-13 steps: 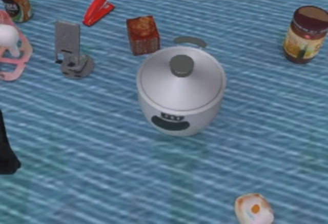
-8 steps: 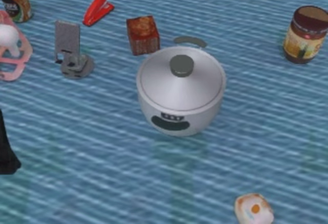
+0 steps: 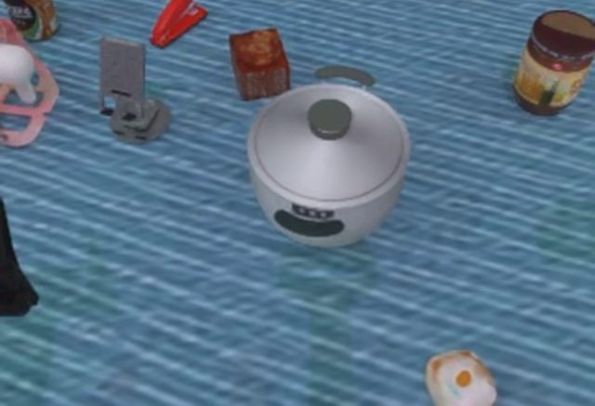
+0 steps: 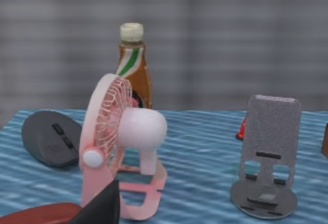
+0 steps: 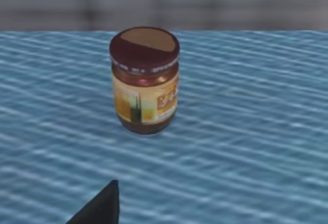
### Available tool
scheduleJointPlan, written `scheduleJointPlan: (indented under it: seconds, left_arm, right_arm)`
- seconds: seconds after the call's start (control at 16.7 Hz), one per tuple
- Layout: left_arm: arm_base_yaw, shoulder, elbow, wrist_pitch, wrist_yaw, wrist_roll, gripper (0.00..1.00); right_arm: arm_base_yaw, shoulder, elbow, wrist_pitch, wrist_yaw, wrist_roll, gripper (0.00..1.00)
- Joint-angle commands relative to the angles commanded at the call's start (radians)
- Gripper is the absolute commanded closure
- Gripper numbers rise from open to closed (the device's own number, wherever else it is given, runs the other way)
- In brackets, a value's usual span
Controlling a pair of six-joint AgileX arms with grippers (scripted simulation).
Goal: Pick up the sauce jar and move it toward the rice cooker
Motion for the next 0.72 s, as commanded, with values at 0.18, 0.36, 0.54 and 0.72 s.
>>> scheduleJointPlan:
  seconds: [0.18,0.36,0.54,0.72]
  left_arm:
    - [0.000,0.000,0.000,0.000,0.000,0.000,0.00]
    - [0.000,0.000,0.000,0.000,0.000,0.000,0.00]
    - [0.000,0.000,0.000,0.000,0.000,0.000,0.00]
    - [0.000,0.000,0.000,0.000,0.000,0.000,0.00]
  right_arm:
    - [-0.011,0.252,0.296,-0.128,0.009,-0.013,0.00]
    - [-0.017,0.531,0.624,-0.250,0.010,-0.036,0.00]
    - [-0.015,0.829,0.950,-0.369,-0.001,-0.069,0.00]
    - [-0.007,1.136,1.249,-0.489,-0.020,-0.111,0.00]
